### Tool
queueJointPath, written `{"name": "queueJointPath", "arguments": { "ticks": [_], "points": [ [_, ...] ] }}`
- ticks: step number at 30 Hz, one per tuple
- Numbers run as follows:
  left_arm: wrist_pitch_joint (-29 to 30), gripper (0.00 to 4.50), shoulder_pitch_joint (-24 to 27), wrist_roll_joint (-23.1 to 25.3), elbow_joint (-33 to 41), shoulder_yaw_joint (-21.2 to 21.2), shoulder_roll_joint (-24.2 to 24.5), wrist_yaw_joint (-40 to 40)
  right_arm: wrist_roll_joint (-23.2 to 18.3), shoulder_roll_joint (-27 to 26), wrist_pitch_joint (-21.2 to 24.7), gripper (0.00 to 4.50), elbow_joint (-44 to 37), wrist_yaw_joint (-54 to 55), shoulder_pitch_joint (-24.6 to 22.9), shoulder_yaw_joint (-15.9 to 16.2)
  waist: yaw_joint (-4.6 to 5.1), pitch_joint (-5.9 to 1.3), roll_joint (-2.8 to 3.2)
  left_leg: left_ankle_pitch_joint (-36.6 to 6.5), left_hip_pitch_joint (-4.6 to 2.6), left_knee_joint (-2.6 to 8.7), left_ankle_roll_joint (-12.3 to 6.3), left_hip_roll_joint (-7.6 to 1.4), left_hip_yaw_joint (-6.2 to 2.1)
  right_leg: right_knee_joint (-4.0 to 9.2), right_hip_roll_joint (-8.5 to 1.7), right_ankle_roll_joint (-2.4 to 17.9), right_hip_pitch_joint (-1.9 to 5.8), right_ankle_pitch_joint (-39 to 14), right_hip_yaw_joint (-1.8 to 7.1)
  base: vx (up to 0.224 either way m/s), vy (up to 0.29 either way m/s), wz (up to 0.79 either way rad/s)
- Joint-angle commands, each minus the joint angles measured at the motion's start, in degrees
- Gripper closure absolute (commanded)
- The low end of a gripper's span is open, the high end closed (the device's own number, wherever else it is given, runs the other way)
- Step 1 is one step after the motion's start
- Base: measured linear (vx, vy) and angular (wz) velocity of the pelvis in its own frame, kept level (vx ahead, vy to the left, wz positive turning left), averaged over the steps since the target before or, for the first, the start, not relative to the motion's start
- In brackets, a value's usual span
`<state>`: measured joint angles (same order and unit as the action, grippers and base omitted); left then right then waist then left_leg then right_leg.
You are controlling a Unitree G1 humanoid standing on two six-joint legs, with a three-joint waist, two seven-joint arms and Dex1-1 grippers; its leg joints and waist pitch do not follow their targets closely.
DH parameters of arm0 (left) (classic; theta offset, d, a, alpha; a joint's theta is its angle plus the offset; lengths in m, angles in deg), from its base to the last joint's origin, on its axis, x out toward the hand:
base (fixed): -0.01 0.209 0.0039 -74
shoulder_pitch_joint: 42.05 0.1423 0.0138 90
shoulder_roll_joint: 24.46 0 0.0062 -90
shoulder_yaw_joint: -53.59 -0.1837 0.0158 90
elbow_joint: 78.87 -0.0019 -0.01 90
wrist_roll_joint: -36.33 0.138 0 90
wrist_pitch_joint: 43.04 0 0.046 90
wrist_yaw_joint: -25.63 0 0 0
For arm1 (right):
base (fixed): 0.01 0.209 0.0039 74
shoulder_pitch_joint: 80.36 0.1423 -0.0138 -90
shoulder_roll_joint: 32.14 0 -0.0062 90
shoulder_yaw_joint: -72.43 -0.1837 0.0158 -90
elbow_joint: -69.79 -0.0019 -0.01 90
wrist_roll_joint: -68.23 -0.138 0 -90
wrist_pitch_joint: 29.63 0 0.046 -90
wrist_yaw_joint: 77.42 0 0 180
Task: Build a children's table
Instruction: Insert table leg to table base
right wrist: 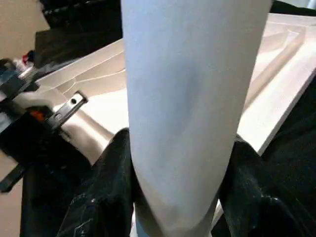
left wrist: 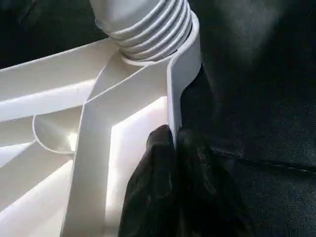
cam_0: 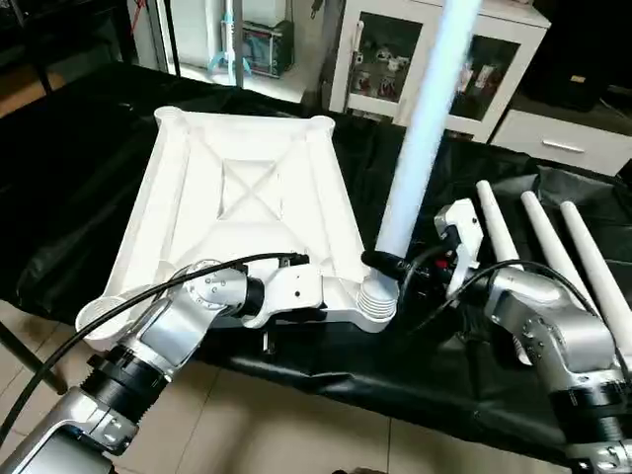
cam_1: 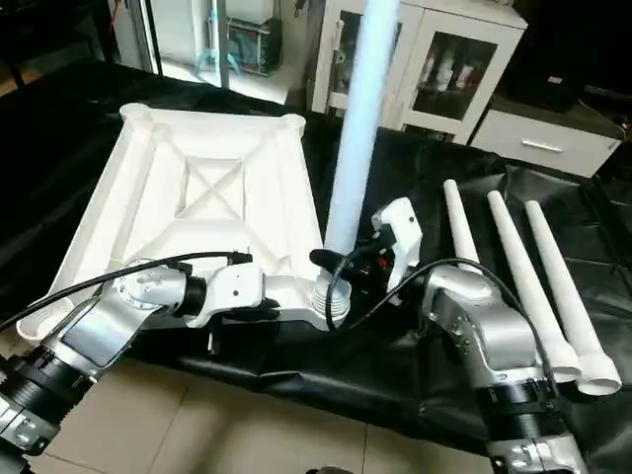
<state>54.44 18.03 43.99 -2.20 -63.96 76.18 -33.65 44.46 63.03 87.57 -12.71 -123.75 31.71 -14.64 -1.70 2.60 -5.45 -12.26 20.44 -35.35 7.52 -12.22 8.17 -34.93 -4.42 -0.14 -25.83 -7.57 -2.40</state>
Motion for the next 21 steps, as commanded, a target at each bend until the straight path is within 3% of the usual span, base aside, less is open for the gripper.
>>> {"name": "queueJointPath", "arguments": {
  "ticks": [1, 16, 21],
  "points": [
    [0.17, 4.50, 0.08, 0.98, -0.55, -1.68, -0.17, -1.30, 2.38, 0.55, 0.63, 2.67, 3.24, 1.88, -0.66, 0.12, 0.09, -2.63, 0.60, -17.10, 0.69, 5.24, -1.14, 0.08, 0.88, 5.31, -1.88, 4.82, 3.06, -30.18, 1.11, 0.000, 0.000, 0.00],
    [0.28, 4.50, -0.01, 1.16, -0.73, -1.29, -0.30, -1.08, -1.63, -1.81, 0.43, 2.67, 5.39, 4.45, -4.44, -5.63, 0.05, -2.69, 0.71, -18.14, 0.73, 5.55, -1.18, -0.04, 0.78, 5.54, -1.95, 4.63, 2.99, -29.93, 1.08, 0.000, 0.000, 0.00],
    [0.33, 4.50, 0.08, 1.09, -0.69, -1.21, -0.28, -1.07, -2.67, -3.03, -0.62, 2.67, 4.54, 4.96, -7.14, -7.04, -0.14, -2.95, 0.81, -16.31, 0.57, 5.75, -1.23, -0.12, 0.94, 5.37, -1.89, 5.69, 3.23, -26.02, 1.13, 0.000, 0.000, 0.00]
  ]
}}
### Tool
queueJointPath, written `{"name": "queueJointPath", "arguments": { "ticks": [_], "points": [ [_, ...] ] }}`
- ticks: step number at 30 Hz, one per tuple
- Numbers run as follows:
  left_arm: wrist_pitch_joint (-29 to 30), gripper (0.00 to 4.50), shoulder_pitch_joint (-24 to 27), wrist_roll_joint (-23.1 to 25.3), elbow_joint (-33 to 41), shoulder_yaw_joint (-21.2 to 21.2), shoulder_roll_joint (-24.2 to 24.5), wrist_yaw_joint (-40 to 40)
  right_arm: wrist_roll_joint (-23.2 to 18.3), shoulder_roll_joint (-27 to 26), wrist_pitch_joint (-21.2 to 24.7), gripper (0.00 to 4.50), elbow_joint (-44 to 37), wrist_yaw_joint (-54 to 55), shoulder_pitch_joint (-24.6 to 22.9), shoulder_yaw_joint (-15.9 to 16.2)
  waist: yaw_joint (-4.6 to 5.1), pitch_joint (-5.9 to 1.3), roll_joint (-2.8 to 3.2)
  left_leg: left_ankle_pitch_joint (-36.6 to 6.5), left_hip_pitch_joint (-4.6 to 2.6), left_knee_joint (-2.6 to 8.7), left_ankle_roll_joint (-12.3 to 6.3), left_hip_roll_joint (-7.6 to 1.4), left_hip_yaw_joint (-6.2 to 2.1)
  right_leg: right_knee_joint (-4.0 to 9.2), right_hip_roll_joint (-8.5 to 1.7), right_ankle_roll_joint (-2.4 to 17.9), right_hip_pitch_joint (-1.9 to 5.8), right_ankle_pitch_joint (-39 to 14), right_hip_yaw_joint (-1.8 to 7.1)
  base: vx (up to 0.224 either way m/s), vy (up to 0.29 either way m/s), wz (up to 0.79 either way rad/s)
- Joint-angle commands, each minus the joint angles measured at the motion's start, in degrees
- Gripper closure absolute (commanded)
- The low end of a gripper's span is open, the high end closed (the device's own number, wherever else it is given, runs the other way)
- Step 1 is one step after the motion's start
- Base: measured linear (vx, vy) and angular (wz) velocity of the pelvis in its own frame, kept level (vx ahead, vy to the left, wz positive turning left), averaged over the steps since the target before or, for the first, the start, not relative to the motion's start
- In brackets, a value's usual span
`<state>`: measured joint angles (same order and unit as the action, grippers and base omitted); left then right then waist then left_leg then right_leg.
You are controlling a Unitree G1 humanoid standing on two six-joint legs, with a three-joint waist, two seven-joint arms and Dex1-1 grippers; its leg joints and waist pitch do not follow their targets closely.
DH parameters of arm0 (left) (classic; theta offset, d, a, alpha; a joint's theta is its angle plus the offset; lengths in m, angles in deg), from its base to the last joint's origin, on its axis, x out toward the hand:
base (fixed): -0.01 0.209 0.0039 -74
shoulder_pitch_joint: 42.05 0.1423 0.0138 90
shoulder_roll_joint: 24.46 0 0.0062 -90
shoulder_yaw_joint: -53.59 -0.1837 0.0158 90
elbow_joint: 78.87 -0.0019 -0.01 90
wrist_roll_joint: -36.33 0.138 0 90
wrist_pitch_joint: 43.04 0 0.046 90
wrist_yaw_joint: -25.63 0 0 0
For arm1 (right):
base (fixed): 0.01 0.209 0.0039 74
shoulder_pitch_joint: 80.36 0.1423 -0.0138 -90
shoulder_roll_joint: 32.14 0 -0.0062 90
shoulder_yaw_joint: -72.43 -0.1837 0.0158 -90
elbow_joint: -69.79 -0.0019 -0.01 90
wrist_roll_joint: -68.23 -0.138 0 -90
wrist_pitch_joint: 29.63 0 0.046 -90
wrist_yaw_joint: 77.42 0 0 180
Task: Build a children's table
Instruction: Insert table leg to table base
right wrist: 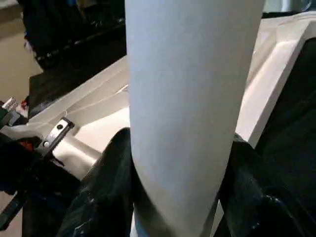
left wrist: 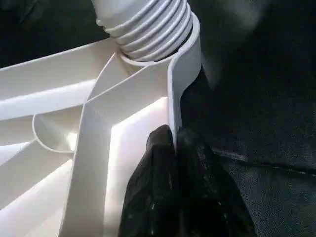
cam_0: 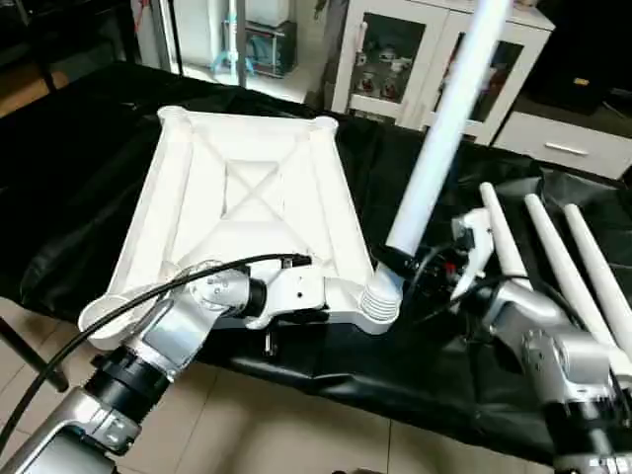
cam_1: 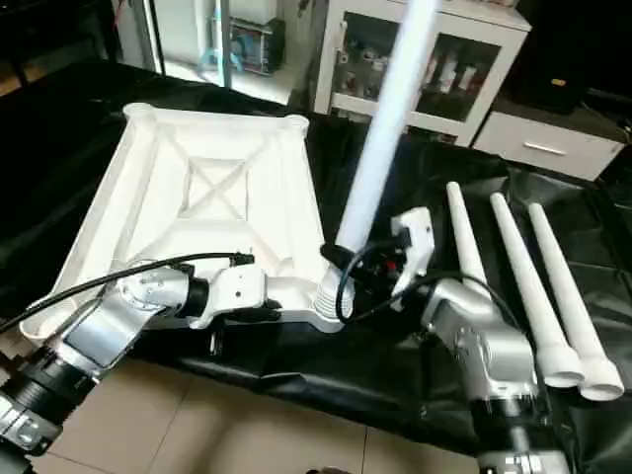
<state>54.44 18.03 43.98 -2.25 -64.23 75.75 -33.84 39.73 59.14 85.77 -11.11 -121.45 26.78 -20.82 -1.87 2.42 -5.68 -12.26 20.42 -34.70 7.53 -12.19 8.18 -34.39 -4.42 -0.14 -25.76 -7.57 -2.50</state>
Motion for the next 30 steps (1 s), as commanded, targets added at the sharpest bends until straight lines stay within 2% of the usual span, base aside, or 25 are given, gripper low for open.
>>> {"name": "queueJointPath", "arguments": {
  "ticks": [1, 3, 6, 8, 9, 10, 12, 15, 20, 24, 25, 28, 30],
  "points": [
    [0.29, 4.50, 0.07, 1.12, -0.69, -0.93, 0.14, -0.86, 2.00, 0.56, 0.96, 2.67, 2.41, 2.63, -3.03, -0.96, 0.04, -2.79, 1.01, -15.96, 0.66, 5.14, -1.26, -0.15, 0.93, 4.74, -1.88, 5.95, 3.28, -25.28, 1.23, 0.000, 0.000, 0.00],
    [0.23, 4.50, 0.06, 1.13, -0.77, -0.91, 0.12, -0.83, 1.96, 0.31, 0.74, 2.67, 1.84, 2.68, -3.85, -0.95, 0.01, -2.81, 1.10, -15.70, 0.71, 5.24, -1.23, -0.21, 0.93, 4.60, -1.87, 6.50, 3.43, -23.85, 1.26, 0.000, 0.000, 0.00],
    [0.03, 4.50, -0.10, 1.22, -1.15, -0.85, 0.04, -0.65, 1.67, -0.50, -0.35, 2.67, -0.12, 3.18, -6.19, -0.75, -0.11, -2.75, 1.07, -16.18, 0.50, 5.35, -1.15, -0.20, 1.00, 4.79, -1.91, 6.40, 3.39, -24.48, 1.26, 0.000, 0.000, 0.00],
    [0.00, 4.50, -0.13, 1.22, -1.21, -0.83, 0.02, -0.59, 1.67, -0.67, -0.58, 2.67, -0.64, 3.28, -6.75, -0.70, -0.03, -2.56, 1.19, -17.61, 0.42, 5.50, -1.08, -0.20, 0.94, 5.05, -1.91, 6.05, 3.32, -26.36, 1.15, 0.000, 0.000, 0.00],
    [-0.06, 4.50, -0.17, 1.21, -1.31, -0.82, 0.01, -0.51, 1.83, -0.89, -1.08, 2.67, -1.83, 3.37, -8.03, -0.41, 0.02, -2.49, 1.22, -19.53, 0.24, 5.56, -0.95, -0.17, 0.78, 5.51, -2.05, 5.03, 3.26, -29.60, 1.05, 0.000, 0.000, 0.00],
    [-0.07, 4.50, -0.18, 1.22, -1.32, -0.81, 0.00, -0.51, 1.86, -0.94, -1.14, 2.67, -2.01, 3.38, -8.22, -0.39, -0.03, -2.59, 1.21, -19.61, 0.12, 5.53, -0.94, -0.19, 0.77, 5.56, -2.07, 4.82, 3.23, -29.84, 1.03, 0.000, 0.000, 0.00],
    [-0.15, 4.50, -0.14, 1.27, -1.37, -0.77, -0.04, -0.50, 2.13, -1.07, -1.63, 2.67, -3.21, 3.31, -9.47, -0.03, 0.04, -2.66, 1.44, -19.08, 0.27, 5.67, -0.88, -0.30, 0.66, 5.41, -2.07, 5.12, 3.31, -28.25, 1.09, 0.000, 0.000, 0.00],
    [-0.31, 4.50, -0.15, 1.32, -1.56, -0.78, -0.13, -0.43, 2.63, -0.93, -2.37, 2.67, -4.60, 3.09, -10.94, 0.73, -0.09, -2.75, 1.39, -17.99, 0.23, 5.72, -0.98, -0.41, 0.79, 5.14, -2.00, 6.19, 3.43, -24.76, 1.18, 0.000, 0.000, 0.00],
    [-0.52, 4.50, -0.20, 1.42, -1.76, -0.82, -0.21, -0.37, 4.16, 0.30, -3.38, 2.67, -6.01, 2.52, -12.47, 2.59, -0.09, -2.68, 1.49, -18.11, 0.24, 5.80, -0.91, -0.43, 0.82, 4.98, -1.99, 6.83, 3.59, -23.63, 1.21, 0.000, 0.000, 0.00],
    [-0.59, 4.50, -0.28, 1.40, -1.92, -0.74, -0.30, -0.33, 5.27, 1.65, -4.00, 2.67, -7.41, 1.40, -13.88, 4.18, -0.05, -2.48, 1.35, -19.87, 0.25, 5.85, -1.09, -0.33, 0.75, 5.38, -2.05, 5.61, 3.55, -27.09, 1.18, 0.000, 0.000, 0.00],
    [-0.54, 4.50, -0.27, 1.38, -1.89, -0.68, -0.31, -0.31, 5.35, 1.87, -4.05, 2.67, -7.74, 1.21, -14.24, 4.35, 0.06, -2.32, 0.98, -20.59, 0.24, 5.80, -1.30, -0.28, 0.77, 5.68, -2.07, 4.99, 3.32, -29.09, 1.13, 0.000, 0.000, 0.00],
    [-0.49, 4.50, -0.26, 1.41, -1.87, -0.61, -0.28, -0.28, 5.50, 2.17, -4.26, 2.67, -8.12, 0.90, -14.83, 4.59, 0.01, -2.33, 1.17, -20.97, 0.21, 5.78, -1.47, -0.28, 0.65, 5.94, -2.22, 3.95, 3.18, -31.65, 1.13, 0.000, 0.000, 0.00],
    [-0.44, 4.50, -0.28, 1.43, -1.89, -0.53, -0.26, -0.25, 6.08, 2.59, -4.73, 2.67, -8.09, 0.76, -15.13, 5.12, 0.08, -2.32, 1.07, -20.73, 0.35, 5.86, -1.50, -0.29, 0.55, 6.00, -2.21, 3.58, 3.19, -31.93, 1.08, 0.000, 0.000, 0.00]
  ]
}}
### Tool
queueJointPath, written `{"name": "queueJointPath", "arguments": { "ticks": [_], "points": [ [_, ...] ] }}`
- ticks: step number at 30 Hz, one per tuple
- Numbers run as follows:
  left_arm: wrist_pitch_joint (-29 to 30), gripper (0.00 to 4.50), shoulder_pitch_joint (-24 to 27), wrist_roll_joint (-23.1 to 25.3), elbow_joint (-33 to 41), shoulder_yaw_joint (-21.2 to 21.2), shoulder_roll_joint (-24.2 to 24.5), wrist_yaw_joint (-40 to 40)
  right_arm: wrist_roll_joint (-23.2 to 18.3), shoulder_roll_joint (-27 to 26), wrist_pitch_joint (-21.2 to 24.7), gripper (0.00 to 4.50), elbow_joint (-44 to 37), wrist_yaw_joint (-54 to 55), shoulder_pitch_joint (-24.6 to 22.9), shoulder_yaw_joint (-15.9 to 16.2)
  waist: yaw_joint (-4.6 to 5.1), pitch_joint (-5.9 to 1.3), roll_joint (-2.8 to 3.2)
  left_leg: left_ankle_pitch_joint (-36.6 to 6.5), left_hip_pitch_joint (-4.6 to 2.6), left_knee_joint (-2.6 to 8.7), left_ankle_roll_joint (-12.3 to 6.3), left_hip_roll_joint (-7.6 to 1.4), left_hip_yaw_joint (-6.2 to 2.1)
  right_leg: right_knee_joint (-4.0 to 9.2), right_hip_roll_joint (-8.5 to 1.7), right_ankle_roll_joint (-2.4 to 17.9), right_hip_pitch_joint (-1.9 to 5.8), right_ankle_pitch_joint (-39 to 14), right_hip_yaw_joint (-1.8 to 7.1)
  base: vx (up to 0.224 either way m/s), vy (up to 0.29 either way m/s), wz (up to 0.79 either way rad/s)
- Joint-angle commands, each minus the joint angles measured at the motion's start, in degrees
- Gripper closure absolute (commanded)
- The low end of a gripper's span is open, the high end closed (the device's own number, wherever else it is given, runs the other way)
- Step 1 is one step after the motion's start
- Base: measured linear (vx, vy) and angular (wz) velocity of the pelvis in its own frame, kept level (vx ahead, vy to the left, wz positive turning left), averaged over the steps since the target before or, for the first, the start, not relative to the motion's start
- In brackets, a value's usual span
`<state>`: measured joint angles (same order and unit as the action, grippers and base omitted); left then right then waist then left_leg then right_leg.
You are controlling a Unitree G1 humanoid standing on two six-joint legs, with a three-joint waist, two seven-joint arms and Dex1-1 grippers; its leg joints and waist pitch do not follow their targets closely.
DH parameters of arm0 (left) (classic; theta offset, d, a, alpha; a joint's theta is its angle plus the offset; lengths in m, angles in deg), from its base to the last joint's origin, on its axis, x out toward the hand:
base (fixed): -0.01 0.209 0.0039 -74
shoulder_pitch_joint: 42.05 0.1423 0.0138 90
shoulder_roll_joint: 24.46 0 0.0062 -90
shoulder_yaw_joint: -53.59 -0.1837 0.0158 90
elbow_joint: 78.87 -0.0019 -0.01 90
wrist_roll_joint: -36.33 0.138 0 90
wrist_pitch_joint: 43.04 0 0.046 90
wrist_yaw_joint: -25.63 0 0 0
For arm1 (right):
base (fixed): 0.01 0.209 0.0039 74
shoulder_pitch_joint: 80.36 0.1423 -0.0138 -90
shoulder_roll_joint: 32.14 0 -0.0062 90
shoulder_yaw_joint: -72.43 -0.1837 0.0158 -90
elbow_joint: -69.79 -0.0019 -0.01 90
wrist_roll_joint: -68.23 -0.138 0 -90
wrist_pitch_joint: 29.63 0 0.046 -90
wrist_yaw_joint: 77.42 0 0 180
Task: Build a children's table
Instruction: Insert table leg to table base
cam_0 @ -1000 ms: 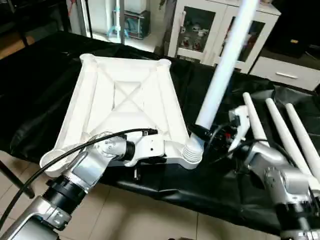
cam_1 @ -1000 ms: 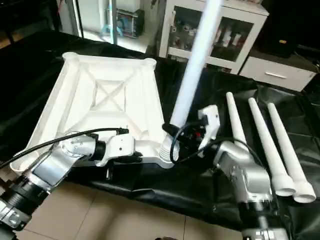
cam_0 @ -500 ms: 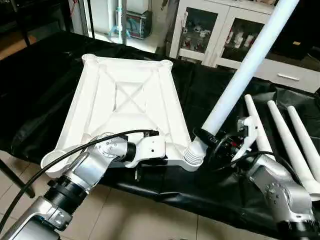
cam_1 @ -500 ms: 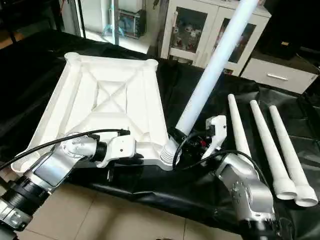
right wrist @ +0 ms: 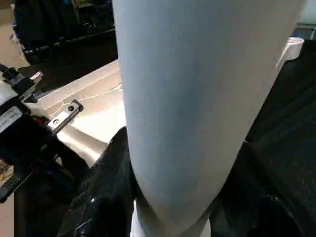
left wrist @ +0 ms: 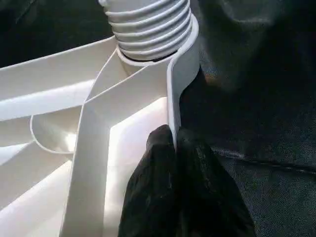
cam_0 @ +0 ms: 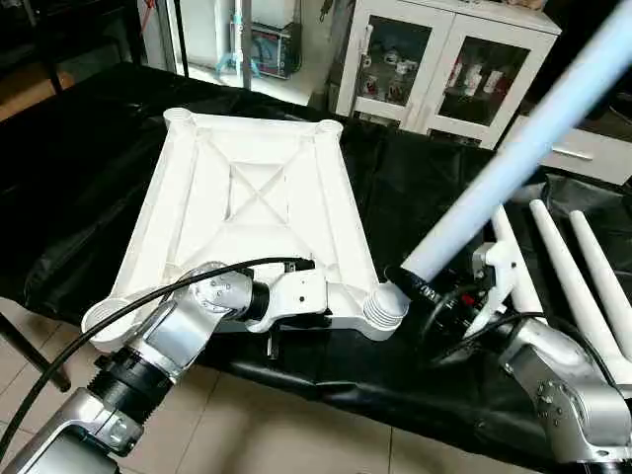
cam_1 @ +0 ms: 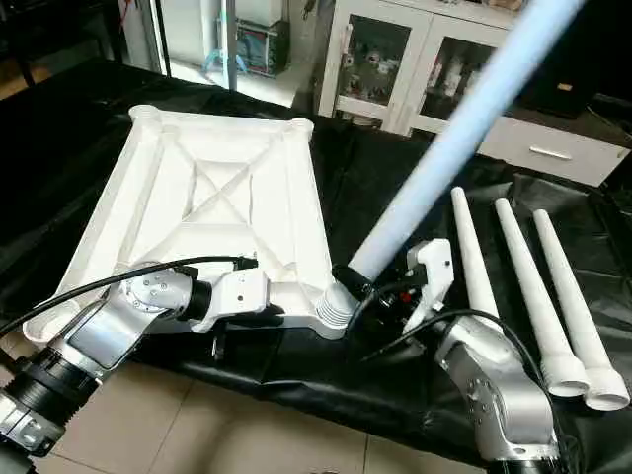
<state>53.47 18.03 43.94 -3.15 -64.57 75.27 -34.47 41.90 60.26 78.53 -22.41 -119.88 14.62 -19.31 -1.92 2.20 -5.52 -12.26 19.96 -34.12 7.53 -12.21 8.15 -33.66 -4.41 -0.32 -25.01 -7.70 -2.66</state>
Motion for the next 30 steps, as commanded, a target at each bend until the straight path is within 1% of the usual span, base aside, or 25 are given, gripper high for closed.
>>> {"name": "queueJointPath", "arguments": {
  "ticks": [1, 2, 3, 5, 6, 8, 9, 10, 11, 12, 13, 14, 15, 18, 21, 24, 25, 26, 27, 28, 29, 30],
  "points": [
    [0.54, 4.50, -0.30, 1.46, -1.02, -0.14, 0.24, 0.39, 4.55, 1.64, 2.34, 2.67, 3.45, -0.50, -2.84, 4.06, 0.12, -2.11, 0.96, -20.60, 0.83, 5.31, -1.49, -0.30, 0.54, 5.22, -2.23, 3.77, 2.47, -31.57, 1.25, 0.000, 0.000, 0.00],
    [0.55, 4.50, -0.31, 1.45, -1.04, -0.12, 0.24, 0.39, 4.86, 1.73, 2.26, 2.67, 3.56, -0.34, -2.78, 4.29, 0.15, -2.11, 0.98, -20.57, 0.79, 5.32, -1.47, -0.32, 0.56, 5.17, -2.16, 3.88, 2.43, -31.05, 1.25, 0.000, 0.000, 0.00],
    [0.58, 4.50, -0.33, 1.42, -1.06, -0.06, 0.26, 0.35, 6.76, 1.97, 1.88, 2.67, 4.44, 0.85, -1.97, 5.44, 0.20, -2.09, 0.98, -20.71, 0.83, 5.34, -1.43, -0.28, 0.58, 5.21, -2.14, 3.83, 2.43, -31.10, 1.22, 0.000, 0.000, 0.00],
    [0.60, 4.50, -0.33, 1.41, -1.05, -0.05, 0.26, 0.34, 7.30, 2.00, 1.80, 2.67, 4.73, 1.23, -1.68, 5.72, 0.30, -2.01, 1.01, -21.17, 0.77, 5.41, -1.29, -0.25, 0.54, 5.31, -2.11, 3.61, 2.35, -31.84, 1.18, 0.000, 0.000, 0.00],
    [0.57, 4.50, -0.37, 1.39, -1.07, -0.05, 0.26, 0.31, 8.12, 2.05, 1.96, 2.67, 5.38, 1.66, -0.72, 6.46, 0.38, -1.95, 1.09, -22.01, 0.73, 5.43, -1.16, -0.23, 0.50, 5.44, -2.06, 3.31, 2.24, -32.66, 1.14, 0.000, 0.000, 0.00],
    [0.59, 4.50, -0.40, 1.36, -1.04, -0.05, 0.23, 0.30, 8.77, 2.28, 2.19, 2.67, 5.79, 1.55, 0.23, 7.28, 0.50, -1.97, 0.97, -23.01, 0.72, 5.45, -1.07, -0.19, 0.37, 5.61, -2.13, 2.67, 2.29, -34.31, 1.01, 0.000, 0.000, 0.00],
    [0.61, 4.50, -0.42, 1.37, -1.03, -0.06, 0.22, 0.30, 9.10, 2.42, 2.30, 2.67, 5.97, 1.36, 0.78, 7.75, 0.55, -1.95, 1.08, -23.42, 0.71, 5.50, -1.04, -0.16, 0.27, 5.81, -2.18, 2.23, 2.28, -35.29, 0.91, 0.000, 0.000, 0.00],
    [0.62, 4.50, -0.46, 1.37, -1.07, -0.07, 0.20, 0.33, 9.42, 2.64, 2.70, 2.67, 6.25, 1.03, 1.58, 8.39, 0.69, -1.98, 0.83, -23.69, 0.69, 5.47, -1.08, -0.15, 0.26, 5.98, -2.17, 1.91, 2.26, -35.86, 0.81, 0.000, 0.000, 0.00],
    [0.62, 4.50, -0.46, 1.37, -1.07, -0.07, 0.20, 0.33, 9.42, 2.64, 2.70, 2.67, 6.25, 1.03, 1.58, 8.39, 0.66, -1.97, 1.01, -23.77, 0.69, 5.53, -1.00, -0.17, 0.17, 5.94, -2.21, 1.89, 2.25, -35.89, 0.80, 0.000, 0.000, 0.00],
    [0.67, 4.50, -0.49, 1.37, -1.07, -0.06, 0.19, 0.35, 9.62, 2.84, 3.08, 2.67, 6.56, 0.63, 2.30, 8.94, 0.75, -1.94, 0.79, -24.05, 0.69, 5.52, -1.04, -0.17, 0.22, 6.13, -2.17, 1.75, 2.15, -35.96, 0.81, 0.000, 0.000, 0.00],
    [0.74, 4.50, -0.50, 1.36, -1.03, -0.04, 0.18, 0.37, 9.69, 3.03, 3.40, 2.67, 6.86, 0.24, 2.85, 9.39, 0.74, -1.92, 0.80, -24.36, 0.61, 5.50, -1.09, -0.16, 0.19, 6.11, -2.16, 1.74, 2.07, -36.16, 0.78, 0.000, 0.000, 0.00],
    [0.79, 4.50, -0.49, 1.34, -0.98, -0.03, 0.18, 0.38, 9.65, 3.11, 3.74, 2.67, 7.02, 0.05, 3.09, 9.60, 0.87, -1.89, 0.70, -24.45, 0.70, 5.54, -1.19, -0.15, 0.18, 6.14, -2.15, 1.72, 2.10, -36.17, 0.79, 0.000, 0.000, 0.00],
    [0.92, 4.50, -0.44, 1.32, -0.86, 0.01, 0.19, 0.42, 9.83, 3.24, 4.12, 2.68, 7.71, -0.27, 3.62, 10.01, 0.94, -1.94, 0.76, -24.70, 0.59, 5.48, -1.23, -0.14, 0.19, 6.15, -2.16, 1.75, 1.98, -36.39, 0.80, 0.000, 0.000, 0.00],
    [1.07, 4.50, -0.38, 1.28, -0.71, 0.03, 0.23, 0.49, 10.38, 3.18, 4.15, 2.68, 9.15, -0.28, 4.29, 10.28, 1.18, -1.92, 0.66, -24.76, 0.63, 5.44, -1.31, -0.13, 0.16, 6.23, -2.21, 1.71, 1.91, -36.88, 0.77, 0.000, 0.000, 0.00],
    [1.18, 4.50, -0.27, 1.24, -0.52, 0.04, 0.34, 0.51, 10.95, 2.71, 3.86, 2.68, 11.07, 0.55, 5.01, 10.03, 1.63, -1.78, 0.68, -26.00, 0.63, 5.40, -1.28, -0.03, 0.04, 6.54, -2.19, 1.35, 1.75, -38.85, 0.55, 0.000, 0.000, 0.00],
    [1.11, 4.50, -0.12, 1.25, -0.24, 0.13, 0.37, 0.78, 10.65, 2.04, 3.10, 2.68, 11.68, 1.68, 4.91, 9.12, 1.91, -1.69, 0.85, -27.35, 0.52, 5.34, -1.13, 0.04, -0.23, 7.07, -2.33, 0.38, 1.67, -41.51, 0.16, 0.000, 0.000, 0.00],
    [1.05, 4.50, -0.04, 1.29, -0.13, 0.21, 0.31, 1.04, 10.52, 2.01, 2.69, 2.68, 11.51, 1.89, 4.59, 8.96, 1.95, -1.70, 0.94, -27.52, 0.54, 5.41, -1.09, 0.01, -0.31, 7.10, -2.32, 0.35, 1.74, -41.38, 0.05, 0.000, 0.000, 0.00],
    [0.80, 4.50, 0.00, 1.36, -0.14, 0.38, 0.12, 1.60, 10.27, 1.91, 2.34, 2.68, 11.16, 1.98, 4.05, 8.77, 2.03, -1.72, 1.32, -27.75, 0.65, 5.59, -0.99, -0.09, -0.50, 7.08, -2.45, 0.67, 1.98, -40.40, -0.12, 0.000, 0.000, 0.00],
    [0.62, 4.50, 0.02, 1.41, -0.15, 0.49, -0.01, 1.99, 10.09, 1.84, 2.13, 2.68, 10.93, 2.02, 3.68, 8.64, 2.07, -1.74, 1.46, -28.11, 0.61, 5.80, -0.97, -0.28, -0.66, 7.15, -2.54, 1.33, 2.19, -38.75, -0.36, 0.000, 0.000, 0.00],
    [0.53, 4.50, 0.05, 1.33, -0.27, 0.64, -0.23, 2.36, 10.08, 1.76, 1.70, 2.68, 10.88, 2.15, 3.25, 8.59, 2.12, -1.72, 1.75, -28.36, 0.66, 5.95, -0.88, -0.33, -0.79, 7.10, -2.58, 1.72, 2.35, -37.70, -0.46, 0.000, 0.000, 0.00],
    [0.49, 4.50, 0.07, 1.26, -0.36, 0.72, -0.35, 2.55, 10.12, 1.70, 1.43, 2.68, 10.89, 2.24, 3.01, 8.58, 2.16, -1.55, 1.88, -29.59, 0.42, 6.10, -0.77, -0.43, -0.91, 7.25, -2.55, 2.29, 2.27, -36.74, -0.63, 0.000, 0.000, 0.00],
    [0.48, 4.50, 0.12, 1.11, -0.44, 0.80, -0.51, 2.65, 10.27, 1.63, 1.04, 2.68, 11.10, 2.41, 2.77, 8.58, 2.23, -1.31, 1.92, -31.37, -0.02, 6.06, -0.82, -0.36, -0.92, 7.56, -2.49, 2.44, 1.96, -37.42, -0.80, 0.000, 0.000, 0.00]
  ]
}}
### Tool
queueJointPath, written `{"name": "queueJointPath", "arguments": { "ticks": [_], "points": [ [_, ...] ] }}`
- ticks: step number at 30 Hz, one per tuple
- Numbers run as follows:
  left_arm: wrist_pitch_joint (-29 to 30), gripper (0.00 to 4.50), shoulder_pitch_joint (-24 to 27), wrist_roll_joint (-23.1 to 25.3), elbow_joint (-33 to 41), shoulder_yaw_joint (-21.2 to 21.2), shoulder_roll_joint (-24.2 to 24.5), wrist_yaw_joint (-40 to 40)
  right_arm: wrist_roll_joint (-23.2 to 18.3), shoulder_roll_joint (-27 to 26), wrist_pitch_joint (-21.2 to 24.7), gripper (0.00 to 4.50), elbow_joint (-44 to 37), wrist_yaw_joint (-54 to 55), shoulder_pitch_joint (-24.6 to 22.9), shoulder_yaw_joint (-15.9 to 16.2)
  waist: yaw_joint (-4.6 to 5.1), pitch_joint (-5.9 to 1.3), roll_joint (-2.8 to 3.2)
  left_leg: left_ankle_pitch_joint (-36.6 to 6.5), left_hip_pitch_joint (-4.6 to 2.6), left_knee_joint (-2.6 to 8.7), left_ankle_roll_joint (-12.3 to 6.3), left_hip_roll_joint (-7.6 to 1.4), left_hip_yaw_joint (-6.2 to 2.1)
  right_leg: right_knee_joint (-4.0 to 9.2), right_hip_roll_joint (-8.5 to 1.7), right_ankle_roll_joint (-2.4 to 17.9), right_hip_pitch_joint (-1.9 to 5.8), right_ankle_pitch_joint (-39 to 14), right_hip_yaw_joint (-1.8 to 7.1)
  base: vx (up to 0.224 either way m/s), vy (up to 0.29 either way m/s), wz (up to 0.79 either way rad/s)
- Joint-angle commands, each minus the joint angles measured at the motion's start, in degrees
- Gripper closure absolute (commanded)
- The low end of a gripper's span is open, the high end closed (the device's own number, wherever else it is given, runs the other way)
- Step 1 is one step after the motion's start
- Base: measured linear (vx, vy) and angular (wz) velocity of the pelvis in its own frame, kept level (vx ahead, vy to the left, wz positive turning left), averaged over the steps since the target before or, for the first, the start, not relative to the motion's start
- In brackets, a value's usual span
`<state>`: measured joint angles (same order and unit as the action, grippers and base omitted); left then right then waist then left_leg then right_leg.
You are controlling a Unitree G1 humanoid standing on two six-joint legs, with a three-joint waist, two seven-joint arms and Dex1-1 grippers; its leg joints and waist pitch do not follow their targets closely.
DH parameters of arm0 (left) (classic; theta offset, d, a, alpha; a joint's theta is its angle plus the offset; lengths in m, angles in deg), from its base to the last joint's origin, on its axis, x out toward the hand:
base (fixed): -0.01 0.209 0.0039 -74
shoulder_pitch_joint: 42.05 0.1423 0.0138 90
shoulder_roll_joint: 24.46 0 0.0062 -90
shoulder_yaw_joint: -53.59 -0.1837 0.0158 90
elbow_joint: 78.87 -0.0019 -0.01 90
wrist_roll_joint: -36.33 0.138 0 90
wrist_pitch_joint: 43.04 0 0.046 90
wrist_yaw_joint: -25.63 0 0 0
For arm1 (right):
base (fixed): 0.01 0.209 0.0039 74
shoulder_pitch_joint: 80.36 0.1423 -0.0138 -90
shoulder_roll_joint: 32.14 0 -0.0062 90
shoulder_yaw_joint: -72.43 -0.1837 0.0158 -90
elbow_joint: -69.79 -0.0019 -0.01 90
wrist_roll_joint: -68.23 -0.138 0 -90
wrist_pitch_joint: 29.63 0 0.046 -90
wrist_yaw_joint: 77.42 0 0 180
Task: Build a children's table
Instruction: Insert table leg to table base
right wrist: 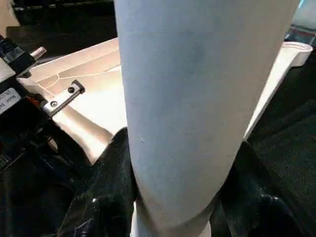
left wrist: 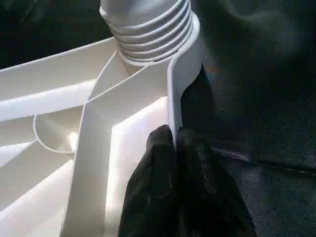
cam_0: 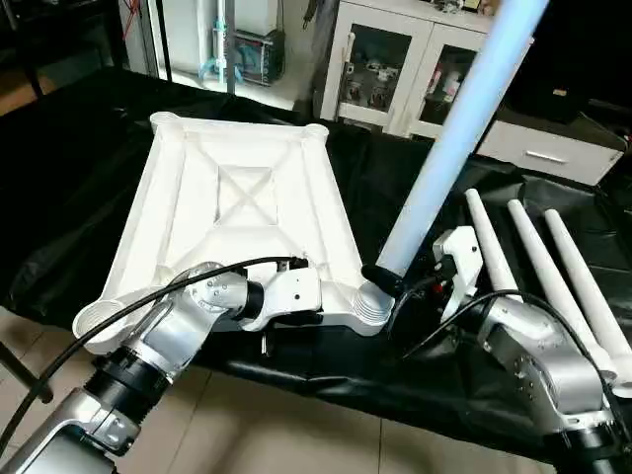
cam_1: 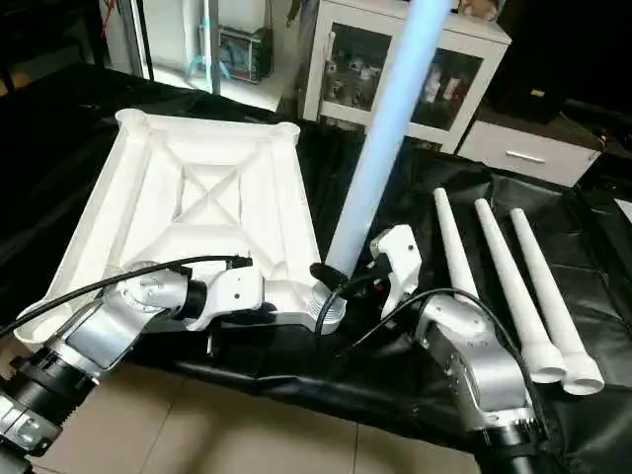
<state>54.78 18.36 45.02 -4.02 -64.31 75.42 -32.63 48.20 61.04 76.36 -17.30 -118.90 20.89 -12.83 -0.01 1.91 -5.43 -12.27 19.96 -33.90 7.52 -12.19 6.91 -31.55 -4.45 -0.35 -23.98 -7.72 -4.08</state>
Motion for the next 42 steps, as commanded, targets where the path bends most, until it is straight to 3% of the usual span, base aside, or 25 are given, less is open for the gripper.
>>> {"name": "queueJointPath", "arguments": {
  "ticks": [1, 3, 6, 7, 13, 17, 19, 21, 24, 27, 28, 29, 30, 31, 32, 33, 34, 35, 36, 37, 38, 39, 40, 41, 42],
  "points": [
    [-0.81, 4.50, -0.18, -0.03, 0.43, 0.54, -0.73, 0.82, 4.01, 0.73, 3.08, 2.68, 6.11, 1.68, -3.60, 2.00, 0.43, -0.98, 1.72, -31.92, -0.15, 5.82, -0.87, -0.35, 0.30, 5.60, -2.46, 2.43, 0.96, -37.86, 0.51, 0.000, 0.000, 0.00],
    [-0.67, 4.50, -0.04, -0.12, 0.53, 0.56, -0.99, 0.82, 4.26, 0.20, 2.51, 2.68, 6.79, 2.86, -3.86, 1.44, 0.51, -1.22, 1.86, -30.67, 0.26, 6.03, -0.81, -0.42, 0.09, 5.28, -2.72, 2.99, 1.64, -36.34, 0.63, 0.000, 0.000, 0.00],
    [-0.52, 4.50, 0.06, -0.41, 0.72, 0.69, -1.20, 0.76, 4.35, -0.01, 2.27, 2.68, 7.07, 3.44, -3.88, 1.16, 0.55, -1.20, 1.96, -29.44, 0.43, 6.21, -0.77, -0.47, 0.23, 4.94, -2.66, 4.00, 1.67, -34.40, 1.04, 0.000, 0.000, 0.00],
    [-0.50, 4.50, 0.04, -0.70, 0.73, 0.83, -1.36, 0.74, 4.59, -0.34, 1.98, 2.68, 7.55, 4.51, -3.67, 0.77, 0.45, -1.20, 2.44, -29.61, 0.39, 6.25, -0.63, -0.49, 0.16, 4.87, -2.69, 4.16, 1.68, -34.10, 1.08, 0.000, 0.000, 0.00],
    [-0.61, 4.50, -0.16, -1.30, -0.26, 2.19, -2.96, 2.99, 7.27, -1.98, 0.14, 2.68, 12.22, 12.24, -1.44, -1.50, 1.19, -0.88, 2.19, -31.78, 0.22, 6.15, -0.64, -0.25, -0.03, 5.61, -2.78, 3.03, 1.33, -38.31, 0.57, 0.000, 0.000, 0.00],
    [0.21, 4.50, -0.53, -0.97, -1.20, 2.76, -4.05, 5.01, 8.87, -3.00, -0.32, 2.68, 14.81, 17.60, 0.07, -2.78, 1.76, -0.77, 2.41, -32.81, 0.30, 6.14, -0.71, -0.16, -0.44, 6.28, -3.02, 1.86, 1.63, -40.84, -0.19, 0.000, 0.000, 0.00],
    [3.13, 4.50, -1.69, -0.96, -2.73, 4.06, -6.59, 8.51, 11.20, -4.85, -0.94, 2.68, 19.84, 27.05, 3.26, -4.89, 2.24, -0.69, 2.75, -33.16, 0.44, 6.40, -0.36, -0.25, -0.64, 6.34, -3.14, 2.11, 2.07, -39.48, -1.26, 0.000, 0.000, 0.00],
    [4.46, 4.50, -2.65, -1.29, -2.94, 4.51, -8.15, 9.49, 11.34, -6.07, -1.17, 2.68, 22.95, 30.68, 5.51, -5.77, 2.76, -0.68, 3.11, -35.69, 0.28, 6.71, -0.30, -0.51, -1.05, 6.79, -3.12, 1.50, 2.95, -38.41, -2.78, 0.000, 0.000, 0.00],
    [6.75, 4.50, -4.61, -1.26, -3.44, 5.06, -10.49, 11.49, 12.19, -7.35, -1.07, 2.68, 26.60, 35.45, 8.74, -6.11, 3.62, -0.18, 3.68, -39.36, 0.26, 7.53, -0.40, -1.23, -1.44, 6.29, -3.44, 2.73, 3.80, -34.43, -3.38, 0.000, 0.000, 0.00],
    [11.62, 4.50, -9.23, 0.49, -6.22, 5.74, -16.21, 18.66, 13.90, -9.64, -1.88, 2.68, 32.98, 44.62, 14.44, -6.57, 4.29, 0.17, 3.69, -38.45, -0.34, 6.83, -0.58, -0.90, -1.08, 7.24, -4.02, 2.31, 3.34, -37.52, -4.40, 0.000, 0.000, 0.00],
    [12.21, 4.50, -9.65, 0.58, -6.59, 5.95, -16.91, 19.60, 14.06, -9.81, -2.08, 2.68, 33.47, 45.34, 14.86, -6.57, 4.53, 0.43, 3.68, -39.90, 0.60, 7.63, -0.30, -1.69, -1.33, 6.08, -3.60, 1.62, 4.30, -36.17, -4.59, 0.000, 0.000, 0.00],
    [12.21, 4.50, -9.65, 0.58, -6.59, 5.95, -16.91, 19.60, 14.06, -9.81, -2.08, 2.68, 33.47, 45.34, 14.86, -6.57, 4.05, 0.23, 3.87, -40.64, 0.65, 7.93, -0.45, -2.15, -1.37, 5.09, -3.45, 1.75, 4.93, -33.93, -4.27, 0.000, 0.000, 0.00],
    [13.52, 4.50, -10.56, 0.73, -7.42, 6.47, -18.46, 21.74, 14.42, -10.19, -2.53, 2.68, 34.50, 46.83, 15.74, -6.55, 3.39, 0.40, 3.47, -40.47, -0.08, 8.25, -1.39, -2.52, -0.63, 4.15, -3.48, 2.98, 4.45, -30.37, -2.98, 0.000, 0.000, 0.00],
    [14.39, 4.50, -11.77, 1.26, -9.02, 7.16, -20.48, 25.11, 15.00, -10.68, -3.49, 2.68, 35.73, 49.17, 16.61, -6.44, 3.49, 0.56, 2.31, -36.22, -1.85, 6.08, -1.78, -0.34, 0.40, 7.60, -3.93, 1.98, 1.97, -38.71, -3.57, 0.000, 0.000, 0.00],
    [15.15, 4.50, -13.12, 1.38, -11.05, 8.33, -22.95, 29.19, 15.49, -11.16, -4.35, 2.68, 37.21, 50.60, 17.49, -6.02, 3.58, 0.42, 1.91, -31.58, -2.56, 4.46, -1.92, 0.99, 1.01, 9.11, -4.55, 0.94, 1.15, -43.54, -4.26, 0.000, 0.000, 0.00],
    [15.15, 4.50, -13.12, 1.38, -11.05, 8.33, -22.95, 29.19, 15.49, -11.16, -4.35, 2.68, 37.21, 50.60, 17.49, -6.02, 3.70, 0.08, 2.35, -25.76, -1.59, 3.46, -2.13, 1.56, 1.06, 10.02, -4.61, -1.73, 2.27, -46.89, -6.25, 0.060, -0.018, -0.03],
    [15.68, 4.50, -14.27, 1.23, -12.76, 9.30, -25.00, 32.37, 15.73, -11.69, -5.24, 2.68, 38.73, 52.56, 18.29, -5.87, 4.03, -0.46, 2.47, -23.66, 0.77, 4.14, -2.37, 0.48, 0.52, 9.07, -4.68, -3.86, 4.69, -42.96, -7.07, 0.031, 0.006, -0.23],
    [15.97, 4.50, -15.82, 0.44, -14.90, 11.31, -27.97, 37.26, 16.41, -12.28, -6.84, 2.68, 40.84, 55.22, 19.42, -5.36, 3.41, -0.42, 3.43, -25.29, 1.65, 5.31, -2.35, -0.88, -0.27, 7.82, -4.66, -3.72, 5.94, -39.86, -6.81, 0.031, 0.006, -0.23],
    [16.06, 4.50, -16.17, 0.24, -15.34, 11.74, -28.62, 38.28, 16.52, -12.46, -7.26, 2.68, 41.35, 55.93, 19.70, -5.32, 2.96, -0.38, 4.20, -29.93, 1.90, 7.67, -3.59, -4.22, -1.27, 1.89, -4.87, 0.28, 6.59, -25.08, -3.35, 0.042, -0.001, -0.18],
    [15.97, 4.50, -16.62, 0.07, -15.83, 12.31, -29.30, 39.58, 16.58, -12.67, -8.08, 2.68, 42.44, 56.90, 20.32, -5.21, 3.01, -0.01, 3.09, -31.06, 0.65, 7.24, -2.69, -2.44, -0.14, 3.94, -4.51, 3.25, 4.31, -22.47, -2.69, 0.054, -0.022, 0.00],
    [15.96, 4.50, -16.67, 0.05, -15.89, 12.38, -29.38, 39.73, 16.58, -12.69, -8.18, 2.68, 42.57, 57.02, 20.40, -5.20, 3.15, -0.06, 2.05, -29.06, -0.21, 5.64, -2.28, -0.06, 0.98, 6.19, -4.54, 2.95, 2.77, -29.78, -3.58, 0.054, -0.022, 0.00],
    [16.12, 4.50, -17.02, -0.12, -16.08, 12.95, -29.77, 40.29, 16.54, -13.01, -8.78, 2.68, 43.70, 57.60, 21.16, -5.27, 2.55, -0.22, 1.19, -22.70, -0.60, 3.49, -2.21, 2.03, 1.87, 7.71, -4.71, 0.25, 1.78, -42.07, -4.46, 0.067, 0.019, 0.03],
    [16.08, 4.50, -17.17, 0.01, -16.12, 13.10, -29.61, 40.36, 16.42, -13.24, -9.25, 2.68, 44.41, 57.49, 21.75, -5.26, 2.49, -0.87, 1.53, -17.67, 1.72, 3.83, -2.61, 1.75, 1.23, 6.84, -5.26, -1.58, 3.80, -43.20, -4.45, 0.071, 0.045, -0.15],
    [16.00, 4.50, -17.31, 0.16, -16.26, 13.20, -29.50, 40.44, 16.34, -13.40, -9.65, 2.68, 45.05, 57.41, 22.23, -5.20, 2.22, -1.36, 2.12, -15.87, 2.24, 4.11, -2.49, 1.29, 0.93, 6.42, -5.40, -1.49, 4.30, -40.75, -4.18, 0.071, 0.045, -0.15],
    [16.07, 4.50, -17.26, 0.19, -16.26, 13.11, -29.35, 40.13, 16.27, -13.47, -9.80, 2.68, 45.18, 57.39, 22.36, -5.22, 2.19, -1.90, 2.42, -12.26, 2.71, 4.52, -2.11, 0.57, 0.61, 5.20, -5.02, 0.42, 4.40, -31.94, -3.61, 0.055, 0.030, -0.24]
  ]
}}
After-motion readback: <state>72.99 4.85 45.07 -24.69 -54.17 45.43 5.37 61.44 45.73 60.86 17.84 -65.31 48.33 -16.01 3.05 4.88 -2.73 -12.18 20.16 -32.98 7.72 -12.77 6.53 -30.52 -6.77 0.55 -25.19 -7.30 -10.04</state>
